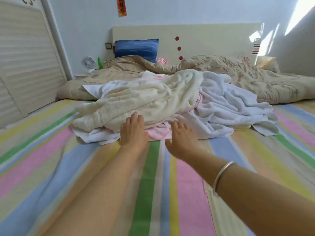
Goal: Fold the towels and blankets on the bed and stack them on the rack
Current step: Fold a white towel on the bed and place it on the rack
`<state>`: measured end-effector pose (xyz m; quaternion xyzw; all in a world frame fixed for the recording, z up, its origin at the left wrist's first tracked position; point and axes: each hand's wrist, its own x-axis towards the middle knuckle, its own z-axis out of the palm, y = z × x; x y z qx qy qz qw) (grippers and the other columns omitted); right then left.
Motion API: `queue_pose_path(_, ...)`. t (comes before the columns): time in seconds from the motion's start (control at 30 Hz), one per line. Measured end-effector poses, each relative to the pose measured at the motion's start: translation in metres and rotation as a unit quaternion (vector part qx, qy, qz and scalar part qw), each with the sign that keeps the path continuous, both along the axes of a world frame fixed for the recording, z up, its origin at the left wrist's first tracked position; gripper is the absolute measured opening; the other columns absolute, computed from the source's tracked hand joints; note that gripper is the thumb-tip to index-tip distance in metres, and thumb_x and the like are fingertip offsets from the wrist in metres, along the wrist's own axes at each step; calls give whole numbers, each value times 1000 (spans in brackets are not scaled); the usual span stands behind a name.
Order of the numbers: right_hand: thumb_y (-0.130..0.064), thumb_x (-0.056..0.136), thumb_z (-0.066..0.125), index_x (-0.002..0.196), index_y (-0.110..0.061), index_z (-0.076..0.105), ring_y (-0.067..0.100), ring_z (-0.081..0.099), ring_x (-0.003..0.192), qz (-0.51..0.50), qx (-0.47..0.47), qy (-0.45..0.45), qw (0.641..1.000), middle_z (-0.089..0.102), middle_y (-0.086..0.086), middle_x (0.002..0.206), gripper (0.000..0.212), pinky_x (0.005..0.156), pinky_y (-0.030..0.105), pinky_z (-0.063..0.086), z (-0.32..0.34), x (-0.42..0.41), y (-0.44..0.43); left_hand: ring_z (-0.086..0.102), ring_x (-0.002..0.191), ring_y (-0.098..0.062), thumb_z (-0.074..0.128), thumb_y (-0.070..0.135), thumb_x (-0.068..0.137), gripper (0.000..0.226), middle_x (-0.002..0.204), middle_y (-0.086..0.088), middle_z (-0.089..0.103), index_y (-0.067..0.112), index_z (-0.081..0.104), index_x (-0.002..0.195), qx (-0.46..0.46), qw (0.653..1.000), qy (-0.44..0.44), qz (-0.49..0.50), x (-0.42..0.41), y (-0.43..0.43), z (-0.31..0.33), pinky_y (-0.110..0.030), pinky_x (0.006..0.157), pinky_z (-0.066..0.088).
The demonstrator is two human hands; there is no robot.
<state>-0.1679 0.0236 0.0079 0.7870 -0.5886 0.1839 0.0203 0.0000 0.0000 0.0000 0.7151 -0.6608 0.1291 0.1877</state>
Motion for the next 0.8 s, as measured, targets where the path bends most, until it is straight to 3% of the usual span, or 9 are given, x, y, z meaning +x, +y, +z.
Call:
queue_pose_path(0.1,-28,91,52,149,-20,22,23,29,136,-10,38,-73,997,28,1,150,66,108,31,24,-27,2,-15,42,126,-25,61,25,89,53,141,-5,45,16,38,135,-35,998,-42,27,-1,-37,2,-36,102,33)
queue_pose_path(0.23,-22,89,52,143,-17,31,24,33,131,-37,65,-161,984,34,3,143,58,101,33,32,-51,-3,-24,43,118,-22,51,31,94,33,113,2,67,27,49,127,22,989,-111,97,0,-54,-13,-38,103,24)
queue_pose_path(0.33,-20,88,52,141,-17,33,24,35,130,-32,89,-153,984,34,3,142,56,97,35,36,-55,-2,-20,41,116,-22,41,23,98,28,117,2,62,32,56,120,42,983,-138,112,2,-49,-23,-38,102,27)
queue_pose_path(0.43,-18,89,50,146,-20,28,22,32,133,-12,83,-142,986,29,1,147,60,98,34,38,-46,1,-23,39,118,-24,45,22,97,26,122,0,53,29,61,116,-7,982,-165,93,4,-57,-9,-38,107,26)
queue_pose_path(0.53,-17,89,50,147,-21,26,21,31,134,-6,80,-126,989,27,0,148,62,97,33,38,-41,3,-25,48,114,-28,46,15,96,24,119,-8,59,15,53,118,1,997,-43,56,8,-57,-7,-36,106,30)
queue_pose_path(0.6,-16,88,51,147,-22,24,21,30,134,-3,65,-113,991,26,-1,149,65,97,31,37,-40,2,-22,54,108,-35,40,13,98,23,110,-18,63,8,46,119,12,998,51,40,8,-42,-7,-40,96,36)
queue_pose_path(0.7,-15,86,55,149,-23,18,21,28,135,-8,24,-114,993,21,-2,152,73,96,30,36,-34,0,-15,57,103,-40,37,20,100,22,107,-21,65,9,43,118,17,997,79,-4,13,-4,-17,-40,75,38)
queue_pose_path(0.8,-17,83,62,152,-21,8,27,20,141,13,-4,-89,996,12,6,157,88,108,34,31,-27,-4,2,59,100,-33,37,25,99,23,110,-9,66,16,50,116,62,988,123,-67,13,51,-24,-34,73,39)
